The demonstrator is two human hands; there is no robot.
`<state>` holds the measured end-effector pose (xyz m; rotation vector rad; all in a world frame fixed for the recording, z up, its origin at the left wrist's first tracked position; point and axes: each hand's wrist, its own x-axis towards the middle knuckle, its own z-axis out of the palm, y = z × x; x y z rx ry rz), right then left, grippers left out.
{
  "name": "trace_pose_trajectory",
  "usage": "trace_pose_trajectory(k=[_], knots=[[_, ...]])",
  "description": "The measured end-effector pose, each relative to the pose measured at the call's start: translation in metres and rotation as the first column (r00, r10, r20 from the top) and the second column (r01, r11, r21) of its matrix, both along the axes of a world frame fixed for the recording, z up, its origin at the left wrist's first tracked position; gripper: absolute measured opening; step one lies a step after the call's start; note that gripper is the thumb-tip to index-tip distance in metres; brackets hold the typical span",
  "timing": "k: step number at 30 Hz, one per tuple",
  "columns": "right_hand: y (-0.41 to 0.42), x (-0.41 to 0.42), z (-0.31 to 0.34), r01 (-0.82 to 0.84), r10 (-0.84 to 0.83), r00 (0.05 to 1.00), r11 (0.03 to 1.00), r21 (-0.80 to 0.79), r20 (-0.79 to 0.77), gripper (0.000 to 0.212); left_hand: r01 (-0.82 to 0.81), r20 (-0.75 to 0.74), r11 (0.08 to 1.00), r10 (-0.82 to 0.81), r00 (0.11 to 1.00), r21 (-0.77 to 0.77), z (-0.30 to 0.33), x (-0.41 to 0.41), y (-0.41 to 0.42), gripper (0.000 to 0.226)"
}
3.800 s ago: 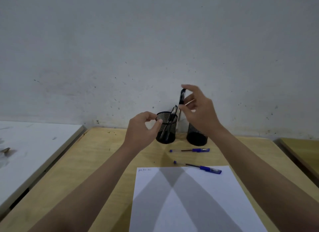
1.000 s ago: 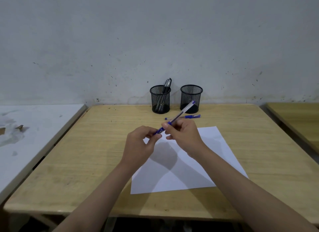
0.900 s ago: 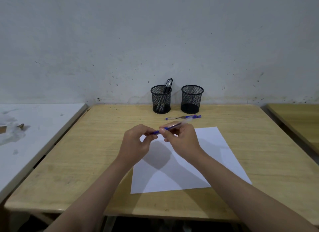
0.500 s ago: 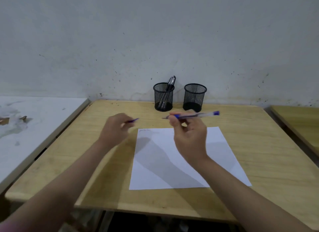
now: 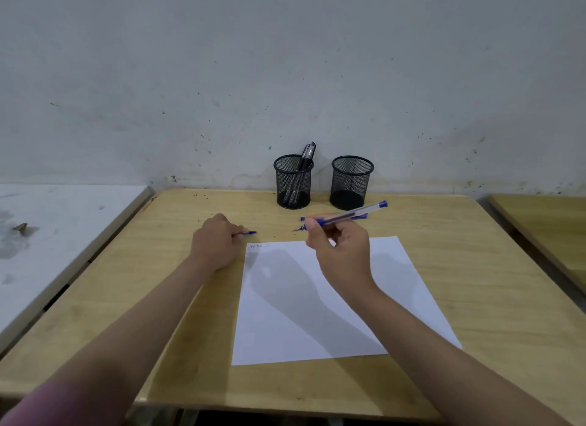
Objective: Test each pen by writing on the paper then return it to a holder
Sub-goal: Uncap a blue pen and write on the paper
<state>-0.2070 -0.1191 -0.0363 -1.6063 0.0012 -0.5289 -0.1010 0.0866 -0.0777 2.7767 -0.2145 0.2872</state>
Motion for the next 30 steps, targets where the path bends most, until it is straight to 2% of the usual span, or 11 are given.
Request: trace_pose_trajectory(k=[5,9,12,14,16,20,26,30], knots=[[-0.001,0.005,-0.004,-0.007,0.008,0.999,1.0,0.017,-0.049,0.005,-0.039,-0.015,0.994,0.037,0.999,-0.097,-0.007,0.002,-0.002,0.034],[0.003,0.009,-0.009,-0.01,0.012,0.997,1.0,0.021,-0.078,0.01,0.012,0.027,0.981,-0.007,1.0,-0.195,-0.01,-0.01,0.002,0.042],[0.007,0.012,-0.014,-0.011,0.013,0.995,1.0,0.015,-0.103,0.014,0.067,0.11,0.968,-0.041,0.993,-0.244,-0.014,-0.031,0.005,0.036],[0.009,0.017,-0.017,-0.015,0.017,0.992,1.0,0.015,-0.127,0.014,0.126,0.108,0.955,-0.1,0.989,-0.268,-0.015,-0.046,0.005,0.035],[0.011,0.024,-0.02,-0.034,0.035,0.988,0.999,0.011,-0.15,0.011,0.19,0.084,0.95,-0.175,0.981,-0.247,-0.016,-0.058,0.006,0.046],[0.015,0.041,-0.026,-0.065,0.074,0.974,0.997,0.046,-0.213,0.007,0.288,0.054,0.954,-0.285,0.957,-0.082,-0.022,-0.059,0.006,0.069],[0.026,0.069,-0.024,-0.099,0.127,0.944,0.989,0.107,-0.303,0.025,0.263,-0.023,0.963,-0.265,0.964,-0.061,-0.026,-0.058,0.005,0.074],[0.031,0.081,-0.027,-0.072,0.082,0.945,0.996,0.043,-0.317,0.028,0.251,-0.047,0.966,-0.254,0.966,-0.062,-0.024,-0.06,0.003,0.076]])
